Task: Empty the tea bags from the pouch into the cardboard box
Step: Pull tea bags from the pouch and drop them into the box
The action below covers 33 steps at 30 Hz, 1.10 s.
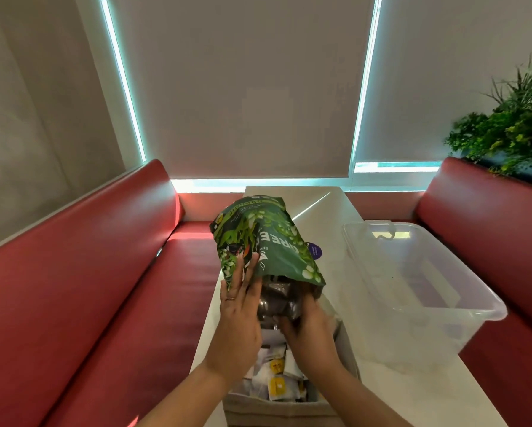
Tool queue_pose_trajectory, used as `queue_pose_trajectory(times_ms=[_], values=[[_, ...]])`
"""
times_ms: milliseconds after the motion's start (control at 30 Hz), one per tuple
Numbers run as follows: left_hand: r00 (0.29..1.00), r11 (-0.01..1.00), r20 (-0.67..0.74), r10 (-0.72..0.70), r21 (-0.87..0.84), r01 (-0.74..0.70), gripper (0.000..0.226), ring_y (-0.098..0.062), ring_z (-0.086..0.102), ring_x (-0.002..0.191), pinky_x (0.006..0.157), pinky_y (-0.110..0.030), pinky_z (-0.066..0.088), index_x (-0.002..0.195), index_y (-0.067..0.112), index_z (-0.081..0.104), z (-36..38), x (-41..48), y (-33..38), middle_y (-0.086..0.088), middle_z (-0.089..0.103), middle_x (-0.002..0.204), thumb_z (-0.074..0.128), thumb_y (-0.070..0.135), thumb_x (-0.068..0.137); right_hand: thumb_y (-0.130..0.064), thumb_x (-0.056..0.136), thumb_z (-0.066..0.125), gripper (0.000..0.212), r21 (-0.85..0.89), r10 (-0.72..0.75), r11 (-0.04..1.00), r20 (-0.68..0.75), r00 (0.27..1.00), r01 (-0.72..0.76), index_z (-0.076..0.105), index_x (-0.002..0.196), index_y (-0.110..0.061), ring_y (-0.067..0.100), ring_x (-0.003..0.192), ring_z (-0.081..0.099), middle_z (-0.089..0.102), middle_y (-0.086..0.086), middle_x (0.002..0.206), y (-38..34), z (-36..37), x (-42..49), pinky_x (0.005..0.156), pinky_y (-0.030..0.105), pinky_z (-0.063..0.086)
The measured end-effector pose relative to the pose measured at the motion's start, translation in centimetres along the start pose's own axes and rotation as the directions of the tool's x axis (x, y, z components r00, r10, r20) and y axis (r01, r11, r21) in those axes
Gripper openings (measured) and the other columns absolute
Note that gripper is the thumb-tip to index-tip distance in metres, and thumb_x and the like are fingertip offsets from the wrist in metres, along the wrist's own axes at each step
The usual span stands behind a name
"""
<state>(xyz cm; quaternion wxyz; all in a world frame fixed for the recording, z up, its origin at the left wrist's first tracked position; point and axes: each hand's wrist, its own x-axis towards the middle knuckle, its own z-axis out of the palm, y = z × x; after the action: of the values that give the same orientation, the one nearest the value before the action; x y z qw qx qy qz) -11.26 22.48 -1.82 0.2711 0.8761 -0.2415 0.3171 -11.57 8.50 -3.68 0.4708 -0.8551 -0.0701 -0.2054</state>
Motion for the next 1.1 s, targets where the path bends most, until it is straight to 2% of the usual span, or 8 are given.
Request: queue_pose_trajectory(times_ms=[233, 367, 500, 667, 800, 900, 967, 1100], values=[[0.999, 0.999, -0.022, -0.034, -0.021, 0.034, 0.105, -0.016, -0.003, 0.147, 0.109, -0.063, 0.023, 0.148, 0.036, -0.01, 0.1, -0.4, 0.0, 0.02, -0.012, 0.156, 0.04, -0.017, 0.072, -0.009, 0.084, 0.061, 0.051, 0.019, 0.023, 1.0, 0.015, 1.0, -0.023, 0.042, 0.129, -0.021, 0.007, 0.098, 0.054, 0.056, -0.007, 0.113, 0.0, 0.6, 0.0, 0.079, 0.015, 0.043], [1.0, 1.0, 0.003, -0.02, -0.007, 0.02, 0.101, -0.016, -0.003, 0.147, 0.111, -0.061, 0.022, 0.149, 0.031, -0.009, 0.2, -0.5, -0.1, 0.018, -0.01, 0.157, 0.038, -0.014, 0.073, -0.008, 0.084, 0.058, 0.048, 0.0, 0.011, 1.0, 0.011, 1.0, -0.011, 0.042, 0.128, -0.022, 0.014, 0.102, 0.058, 0.059, -0.001, 0.114, 0.4, 0.8, 0.0, 0.081, 0.022, 0.048], [0.999, 0.999, 0.02, -0.036, -0.023, 0.036, 0.095, -0.014, -0.006, 0.146, 0.114, -0.049, 0.012, 0.149, 0.033, -0.011, 0.0, -0.5, -0.3, 0.018, -0.012, 0.157, 0.033, -0.008, 0.074, -0.009, 0.085, 0.058, 0.046, 0.003, -0.011, 1.0, 0.014, 1.0, 0.011, 0.043, 0.126, -0.023, 0.009, 0.098, 0.055, 0.058, -0.004, 0.113, 0.3, 0.8, 0.2, 0.078, 0.018, 0.044], [0.989, 0.996, 0.116, -0.091, 0.017, 0.09, 0.107, -0.014, -0.012, 0.146, 0.114, -0.059, 0.016, 0.143, 0.044, -0.019, 0.5, -0.9, -0.8, 0.022, -0.017, 0.155, 0.04, -0.016, 0.076, -0.014, 0.083, 0.064, 0.043, -0.041, 0.055, 0.998, 0.046, 0.997, -0.053, 0.046, 0.121, -0.022, 0.012, 0.096, 0.058, 0.06, -0.005, 0.109, 1.2, 0.9, 0.2, 0.065, 0.006, 0.039], [0.987, 0.999, 0.151, -0.047, -0.017, 0.05, 0.095, -0.019, -0.007, 0.147, 0.114, -0.057, 0.017, 0.149, 0.029, -0.013, 0.2, -1.7, -0.1, 0.013, -0.012, 0.158, 0.033, -0.005, 0.073, -0.004, 0.084, 0.059, 0.046, -0.034, 0.042, 0.999, 0.037, 0.998, -0.041, 0.043, 0.125, -0.017, 0.011, 0.092, 0.055, 0.053, -0.007, 0.105, 1.4, 0.8, -0.3, 0.063, 0.002, 0.036], [0.977, 0.994, 0.186, -0.106, 0.045, 0.1, 0.107, -0.013, -0.016, 0.145, 0.114, -0.059, 0.013, 0.144, 0.037, -0.022, 0.7, -2.6, -0.8, 0.021, -0.022, 0.154, 0.042, -0.013, 0.074, -0.011, 0.086, 0.06, 0.047, -0.057, 0.069, 0.996, 0.054, 0.996, -0.066, 0.041, 0.128, -0.019, 0.015, 0.094, 0.059, 0.059, -0.004, 0.107, 2.0, 0.9, -0.7, 0.063, 0.006, 0.037], [0.962, 0.984, 0.208, -0.179, 0.014, 0.18, 0.11, -0.007, -0.022, 0.142, 0.116, -0.052, 0.01, 0.14, 0.045, -0.025, 1.1, -3.0, -1.0, 0.033, -0.032, 0.145, 0.045, -0.013, 0.078, -0.015, 0.084, 0.063, 0.055, -0.105, 0.069, 0.993, 0.094, 0.993, -0.06, 0.038, 0.133, -0.019, 0.019, 0.098, 0.06, 0.062, 0.001, 0.114, 2.5, 1.3, -1.1, 0.068, 0.015, 0.038], [0.931, 0.966, 0.294, -0.216, -0.074, 0.248, 0.087, -0.008, -0.024, 0.142, 0.119, -0.036, 0.015, 0.14, 0.033, -0.015, 1.9, -3.9, -1.0, 0.04, -0.039, 0.135, 0.038, -0.01, 0.086, -0.015, 0.081, 0.065, 0.064, -0.157, 0.151, 0.98, 0.161, 0.975, -0.126, 0.035, 0.138, -0.019, 0.021, 0.1, 0.061, 0.064, 0.003, 0.116, 3.9, 1.8, -2.1, 0.07, 0.02, 0.04]])
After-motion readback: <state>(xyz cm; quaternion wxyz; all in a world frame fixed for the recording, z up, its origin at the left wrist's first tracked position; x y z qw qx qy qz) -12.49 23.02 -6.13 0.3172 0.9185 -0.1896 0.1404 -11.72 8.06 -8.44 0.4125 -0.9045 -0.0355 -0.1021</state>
